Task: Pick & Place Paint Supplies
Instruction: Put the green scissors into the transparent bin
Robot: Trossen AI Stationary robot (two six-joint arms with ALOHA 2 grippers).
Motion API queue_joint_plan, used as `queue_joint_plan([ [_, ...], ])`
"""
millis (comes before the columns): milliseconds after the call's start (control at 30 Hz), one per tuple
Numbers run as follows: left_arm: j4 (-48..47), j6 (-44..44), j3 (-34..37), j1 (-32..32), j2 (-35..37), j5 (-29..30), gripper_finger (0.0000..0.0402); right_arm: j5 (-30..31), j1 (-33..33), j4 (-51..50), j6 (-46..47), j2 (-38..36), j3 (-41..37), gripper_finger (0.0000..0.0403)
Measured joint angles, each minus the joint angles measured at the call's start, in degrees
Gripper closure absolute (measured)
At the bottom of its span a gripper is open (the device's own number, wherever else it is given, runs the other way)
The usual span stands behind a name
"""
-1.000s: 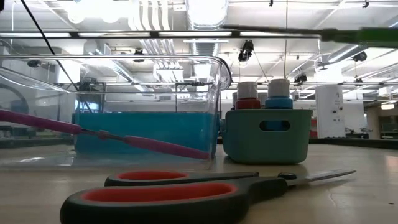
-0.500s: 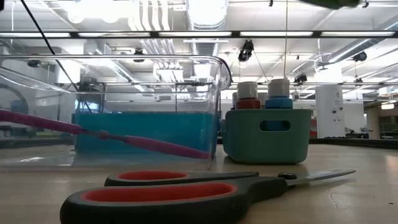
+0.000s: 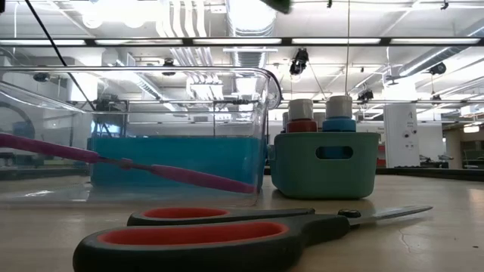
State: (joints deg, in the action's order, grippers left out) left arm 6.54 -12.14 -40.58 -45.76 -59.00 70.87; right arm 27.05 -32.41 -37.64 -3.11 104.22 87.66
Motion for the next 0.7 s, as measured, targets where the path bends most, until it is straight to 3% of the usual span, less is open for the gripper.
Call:
queue_joint_plan([
  [400, -0.36, -1.33, -0.02, -0.02, -0.02, 0.21, 0.0229, -10.68, 6.98, 10.44, -9.33, 2.58, -0.17, 0.0386],
  [700, -0.59, -1.33, 0.04, -0.02, -0.02, 0.66, 0.0229, -14.98, 11.03, 11.01, -7.97, 5.91, -0.15, 0.0386],
])
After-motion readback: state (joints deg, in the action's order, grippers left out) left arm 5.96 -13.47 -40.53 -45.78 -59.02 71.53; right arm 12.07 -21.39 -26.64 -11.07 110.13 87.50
